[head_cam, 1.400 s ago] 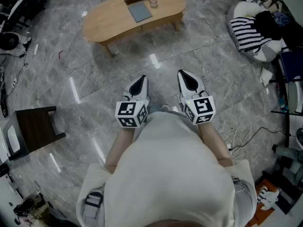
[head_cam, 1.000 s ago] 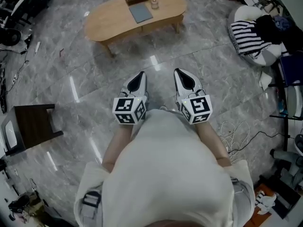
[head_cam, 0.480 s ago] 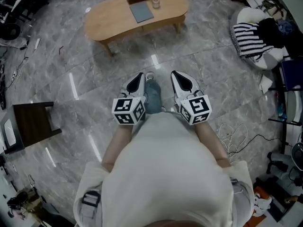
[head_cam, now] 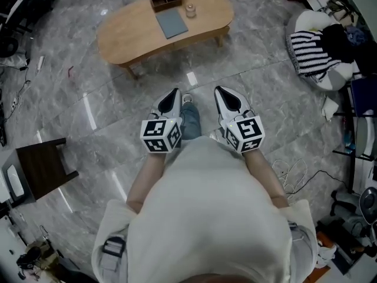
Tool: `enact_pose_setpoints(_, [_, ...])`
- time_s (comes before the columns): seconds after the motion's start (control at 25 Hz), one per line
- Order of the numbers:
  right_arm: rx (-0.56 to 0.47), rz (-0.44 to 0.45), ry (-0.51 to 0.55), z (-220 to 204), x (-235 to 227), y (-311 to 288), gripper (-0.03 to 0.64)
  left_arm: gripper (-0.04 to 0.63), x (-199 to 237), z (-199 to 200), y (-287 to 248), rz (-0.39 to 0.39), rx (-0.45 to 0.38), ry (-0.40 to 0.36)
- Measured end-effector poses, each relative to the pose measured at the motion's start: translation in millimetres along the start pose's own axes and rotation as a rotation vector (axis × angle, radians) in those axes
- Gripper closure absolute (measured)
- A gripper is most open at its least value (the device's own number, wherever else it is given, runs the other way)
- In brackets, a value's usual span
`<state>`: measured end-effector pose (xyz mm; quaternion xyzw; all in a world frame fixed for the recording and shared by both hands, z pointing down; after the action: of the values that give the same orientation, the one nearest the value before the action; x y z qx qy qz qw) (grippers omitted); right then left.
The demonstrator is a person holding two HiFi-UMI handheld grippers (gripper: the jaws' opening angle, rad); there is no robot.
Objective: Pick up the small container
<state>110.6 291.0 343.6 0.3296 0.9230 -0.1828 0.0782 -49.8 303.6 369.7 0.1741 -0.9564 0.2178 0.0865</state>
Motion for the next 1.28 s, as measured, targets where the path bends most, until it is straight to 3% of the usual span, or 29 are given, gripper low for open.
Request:
enact_pose_setpoints(0.6, [-0.015,-0.039,0.031,96,-69,-161,0.618,0.594,85,94,-147,-0.065,0.035,-0.023])
enact_pose_setpoints(1.0, [-0.007,-0.049,0.015,118,-94,-243,0.618,0.593,138,128,-212,-0.093,0.045,-0.031])
enact_pose_setpoints(1.28, [0.022,-0.086,0.023,120,-109,-263,0.618,0.593,158,131,-243,-0.099,0.066,-0.017])
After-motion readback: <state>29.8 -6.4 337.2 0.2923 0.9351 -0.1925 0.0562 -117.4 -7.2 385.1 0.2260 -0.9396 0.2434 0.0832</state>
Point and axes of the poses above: the fingertips, and each gripper's own axes: y backward along the fingers, x to its left, z out of its top, the point moved 4 cm from there along y, backward along the fingers, and after that the axes turned 5 degrees about -y, right-handed, at the moved point
